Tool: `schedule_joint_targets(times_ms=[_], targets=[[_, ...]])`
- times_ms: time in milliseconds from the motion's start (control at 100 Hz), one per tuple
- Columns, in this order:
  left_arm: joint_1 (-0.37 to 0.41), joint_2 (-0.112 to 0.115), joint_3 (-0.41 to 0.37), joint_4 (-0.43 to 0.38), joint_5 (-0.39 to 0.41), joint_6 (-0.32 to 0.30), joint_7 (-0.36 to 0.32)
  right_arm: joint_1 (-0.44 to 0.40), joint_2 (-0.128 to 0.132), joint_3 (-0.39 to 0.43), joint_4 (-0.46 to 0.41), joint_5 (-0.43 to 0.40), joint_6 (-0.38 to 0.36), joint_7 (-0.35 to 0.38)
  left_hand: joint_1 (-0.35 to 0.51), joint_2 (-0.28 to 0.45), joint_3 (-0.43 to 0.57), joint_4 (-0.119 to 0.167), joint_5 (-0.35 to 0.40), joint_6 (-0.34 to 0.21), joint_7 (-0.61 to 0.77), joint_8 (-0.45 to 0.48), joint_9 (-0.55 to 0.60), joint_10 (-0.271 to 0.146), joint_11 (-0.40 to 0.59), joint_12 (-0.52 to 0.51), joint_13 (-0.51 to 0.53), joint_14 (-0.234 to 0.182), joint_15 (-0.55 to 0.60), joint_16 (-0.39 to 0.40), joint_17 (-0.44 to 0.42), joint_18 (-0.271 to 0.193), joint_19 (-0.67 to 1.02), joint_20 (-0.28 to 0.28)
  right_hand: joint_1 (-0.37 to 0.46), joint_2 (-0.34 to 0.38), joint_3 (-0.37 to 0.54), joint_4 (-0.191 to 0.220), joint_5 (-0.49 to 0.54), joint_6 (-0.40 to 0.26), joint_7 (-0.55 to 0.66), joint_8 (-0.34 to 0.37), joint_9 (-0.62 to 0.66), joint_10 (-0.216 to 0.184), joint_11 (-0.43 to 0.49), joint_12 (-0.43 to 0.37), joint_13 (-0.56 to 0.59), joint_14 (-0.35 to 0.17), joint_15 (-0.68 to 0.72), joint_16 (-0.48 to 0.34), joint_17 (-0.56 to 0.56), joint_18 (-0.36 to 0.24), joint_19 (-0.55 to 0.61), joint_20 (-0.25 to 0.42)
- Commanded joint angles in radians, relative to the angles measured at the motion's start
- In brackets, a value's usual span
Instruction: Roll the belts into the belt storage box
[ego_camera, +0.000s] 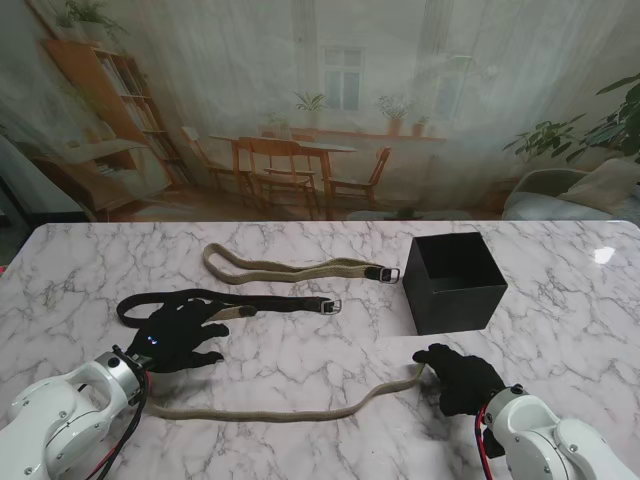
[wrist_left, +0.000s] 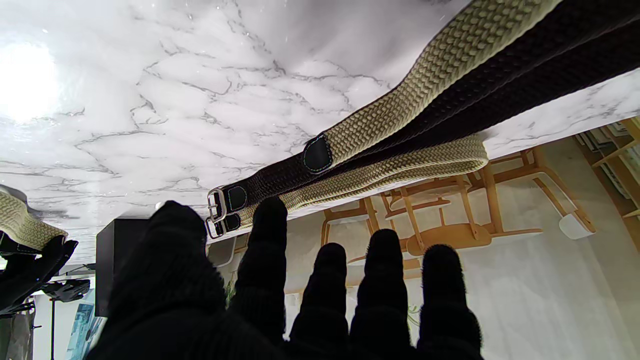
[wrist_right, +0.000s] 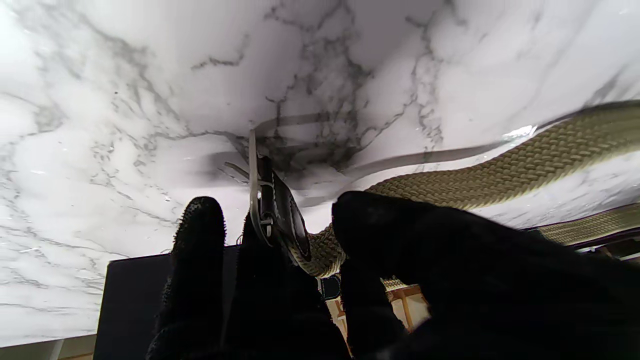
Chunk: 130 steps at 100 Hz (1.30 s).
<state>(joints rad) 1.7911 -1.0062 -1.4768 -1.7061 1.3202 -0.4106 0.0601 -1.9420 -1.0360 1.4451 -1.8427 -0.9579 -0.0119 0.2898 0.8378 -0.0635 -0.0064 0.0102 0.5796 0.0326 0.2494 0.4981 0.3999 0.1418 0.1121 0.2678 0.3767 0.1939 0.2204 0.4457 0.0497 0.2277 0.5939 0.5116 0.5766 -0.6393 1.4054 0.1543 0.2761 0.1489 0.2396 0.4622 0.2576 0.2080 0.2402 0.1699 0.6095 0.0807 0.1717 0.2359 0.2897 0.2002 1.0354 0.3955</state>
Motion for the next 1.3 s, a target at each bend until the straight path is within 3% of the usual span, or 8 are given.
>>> schedule_joint_targets(times_ms=[0,120,440,580,770,900,1070,1290], targets=[[0.002,-0.001,0.003,0.003,-0.002,0.004,-0.018,-0.013,-0.003,-0.003,-0.008,-0.022,0.020,-0.025,0.030,0.034,-0.016,-0.020,0.022,0.023,0.012,0.003,-0.021,0.019,-0.017,0.010,0.010,0.016,-0.007,0.015,-0.010,0.025,0.001,-0.008,-0.085,0.079,-0.031,-0.011,-0.032,0.016,-0.041,-0.025,-0.032,-0.041,-0.014,-0.012,-0.034,0.025,-0.011,-0.011,-0.044,0.048,-0.023,0.001],[0.001,-0.002,0.005,0.005,-0.006,0.005,-0.022,-0.014,-0.009,-0.014,0.001,-0.055,0.037,-0.093,0.032,0.035,-0.015,-0.020,0.022,0.024,0.012,0.003,-0.020,0.019,-0.017,0.011,0.010,0.016,-0.007,0.015,-0.010,0.026,0.002,-0.009,-0.148,0.185,-0.334,-0.095,-0.039,-0.060,0.004,-0.018,0.013,-0.040,0.015,0.001,0.012,0.073,0.072,0.068,-0.030,0.077,0.028,0.075],[-0.005,-0.002,0.011,0.009,-0.013,0.005,-0.033,0.000,-0.016,-0.034,0.041,-0.116,0.053,-0.199,0.030,0.035,-0.016,-0.020,0.022,0.024,0.012,0.003,-0.020,0.019,-0.017,0.011,0.011,0.018,-0.005,0.016,-0.009,0.025,0.004,-0.010,-0.139,0.280,-0.590,-0.173,0.027,-0.120,0.111,-0.029,0.135,-0.026,0.113,0.048,0.159,0.082,0.210,0.161,0.078,0.076,0.159,0.148],[-0.001,-0.002,0.004,0.003,-0.011,0.003,-0.029,-0.018,-0.016,0.001,0.039,-0.184,0.007,-0.257,0.031,0.037,-0.016,-0.020,0.021,0.023,0.012,0.003,-0.021,0.020,-0.017,0.011,0.011,0.017,-0.005,0.016,-0.010,0.025,0.004,-0.011,-0.088,0.270,-0.564,-0.169,0.042,-0.194,0.146,-0.036,0.187,-0.039,0.138,0.060,0.191,0.070,0.248,0.183,0.103,0.068,0.194,0.159],[-0.003,-0.002,0.005,0.007,-0.008,0.003,-0.025,-0.035,-0.008,0.049,0.036,-0.307,-0.021,-0.271,0.032,0.035,-0.015,-0.020,0.023,0.023,0.013,0.003,-0.020,0.020,-0.017,0.011,0.012,0.016,-0.005,0.016,-0.011,0.025,0.005,-0.011,0.077,0.199,-0.269,-0.117,0.007,-0.178,0.179,-0.080,0.197,-0.053,0.143,0.065,0.190,0.049,0.234,0.188,0.101,0.062,0.193,0.158],[-0.004,-0.001,0.005,0.009,-0.006,0.003,-0.025,-0.023,-0.002,0.054,0.074,-0.371,-0.009,-0.307,0.030,0.035,-0.016,-0.020,0.022,0.025,0.012,0.003,-0.021,0.020,-0.017,0.011,0.011,0.018,-0.005,0.016,-0.010,0.026,0.006,-0.011,0.213,0.189,-0.263,-0.162,-0.037,-0.282,0.209,-0.105,0.259,-0.109,0.156,0.070,0.230,0.031,0.246,0.198,0.119,0.055,0.197,0.165],[-0.003,-0.001,0.003,0.010,-0.003,0.002,-0.024,0.022,0.011,0.036,0.153,-0.451,-0.011,-0.367,0.030,0.037,-0.016,-0.020,0.020,0.024,0.012,0.002,-0.022,0.020,-0.017,0.011,0.010,0.016,-0.006,0.016,-0.012,0.027,0.006,-0.012,0.141,0.156,-0.357,-0.200,-0.151,-0.449,0.260,-0.222,0.282,-0.113,0.149,0.074,0.243,0.013,0.251,0.217,0.117,0.044,0.192,0.177],[-0.005,0.000,0.006,0.015,-0.003,0.002,-0.022,0.071,0.023,-0.012,0.209,-0.477,-0.021,-0.379,0.030,0.037,-0.016,-0.020,0.021,0.024,0.012,0.002,-0.022,0.019,-0.017,0.011,0.011,0.016,-0.005,0.016,-0.012,0.026,0.006,-0.013,0.038,0.100,-0.423,-0.235,-0.179,-0.487,0.223,-0.296,0.287,-0.113,0.152,0.087,0.243,0.001,0.261,0.228,0.110,0.042,0.183,0.178]])
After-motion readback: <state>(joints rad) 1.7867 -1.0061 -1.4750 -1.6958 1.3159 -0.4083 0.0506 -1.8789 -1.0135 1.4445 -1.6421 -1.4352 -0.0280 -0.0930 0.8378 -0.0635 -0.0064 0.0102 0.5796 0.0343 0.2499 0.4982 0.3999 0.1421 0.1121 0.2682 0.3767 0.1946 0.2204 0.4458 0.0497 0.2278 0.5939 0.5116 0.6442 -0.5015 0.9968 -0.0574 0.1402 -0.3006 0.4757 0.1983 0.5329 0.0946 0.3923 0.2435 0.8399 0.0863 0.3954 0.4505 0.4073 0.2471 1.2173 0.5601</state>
